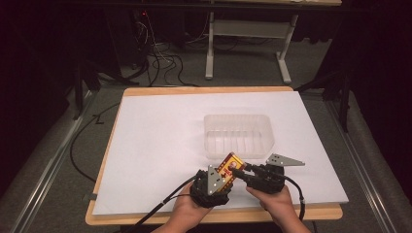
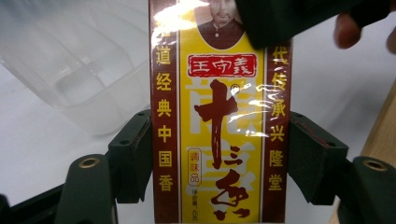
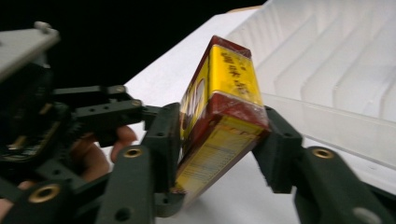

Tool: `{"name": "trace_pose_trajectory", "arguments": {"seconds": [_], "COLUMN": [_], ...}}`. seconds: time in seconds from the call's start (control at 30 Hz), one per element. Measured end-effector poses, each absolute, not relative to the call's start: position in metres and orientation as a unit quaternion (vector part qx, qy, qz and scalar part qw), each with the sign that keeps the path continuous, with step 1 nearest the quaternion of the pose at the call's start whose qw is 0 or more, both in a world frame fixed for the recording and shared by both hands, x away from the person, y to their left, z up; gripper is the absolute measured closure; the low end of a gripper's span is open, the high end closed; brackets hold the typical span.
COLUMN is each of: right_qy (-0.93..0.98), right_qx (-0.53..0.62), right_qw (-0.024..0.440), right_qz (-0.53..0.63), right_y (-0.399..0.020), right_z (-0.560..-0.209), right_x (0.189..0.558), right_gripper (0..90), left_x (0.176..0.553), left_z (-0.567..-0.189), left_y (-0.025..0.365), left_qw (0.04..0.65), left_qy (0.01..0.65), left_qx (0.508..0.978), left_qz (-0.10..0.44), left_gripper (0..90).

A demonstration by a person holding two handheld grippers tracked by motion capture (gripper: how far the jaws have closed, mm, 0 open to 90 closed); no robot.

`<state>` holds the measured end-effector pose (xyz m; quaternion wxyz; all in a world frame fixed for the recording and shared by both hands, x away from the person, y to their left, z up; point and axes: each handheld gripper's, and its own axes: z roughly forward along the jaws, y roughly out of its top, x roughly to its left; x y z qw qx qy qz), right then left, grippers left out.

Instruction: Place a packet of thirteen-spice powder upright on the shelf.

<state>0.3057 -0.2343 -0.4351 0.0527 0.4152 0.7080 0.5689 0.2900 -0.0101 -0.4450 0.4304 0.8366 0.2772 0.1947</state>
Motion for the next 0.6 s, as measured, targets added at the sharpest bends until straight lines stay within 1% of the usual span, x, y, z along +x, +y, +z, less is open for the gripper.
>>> {"name": "trace_pose_trajectory", "arguments": {"seconds": [0.1, 0.2, 0.33, 0.37, 0.43, 0.6], "right_qy": [0.712, 0.715, 0.716, 0.715, 0.716, 0.707], "right_qx": [0.401, 0.394, 0.388, 0.387, 0.387, 0.402], "right_qw": [0.053, 0.057, 0.066, 0.07, 0.095, 0.121], "right_qz": [0.574, 0.575, 0.577, 0.578, 0.573, 0.57], "right_y": [-0.234, -0.232, -0.23, -0.23, -0.231, -0.242], "right_z": [-0.433, -0.431, -0.427, -0.425, -0.423, -0.422], "right_x": [0.304, 0.302, 0.3, 0.299, 0.297, 0.299], "right_gripper": [63.9, 66.1, 67.6, 68.0, 68.5, 68.7], "left_x": [0.291, 0.292, 0.292, 0.292, 0.292, 0.292], "left_z": [-0.448, -0.448, -0.446, -0.445, -0.443, -0.438], "left_y": [-0.011, -0.011, -0.01, -0.01, -0.008, -0.003], "left_qw": [0.427, 0.427, 0.432, 0.433, 0.438, 0.449], "left_qy": [0.279, 0.278, 0.28, 0.28, 0.28, 0.284], "left_qx": [0.838, 0.84, 0.837, 0.837, 0.836, 0.831], "left_qz": [0.192, 0.189, 0.187, 0.182, 0.178, 0.167], "left_gripper": [32.4, 32.3, 31.8, 30.4, 27.4, 27.3]}}
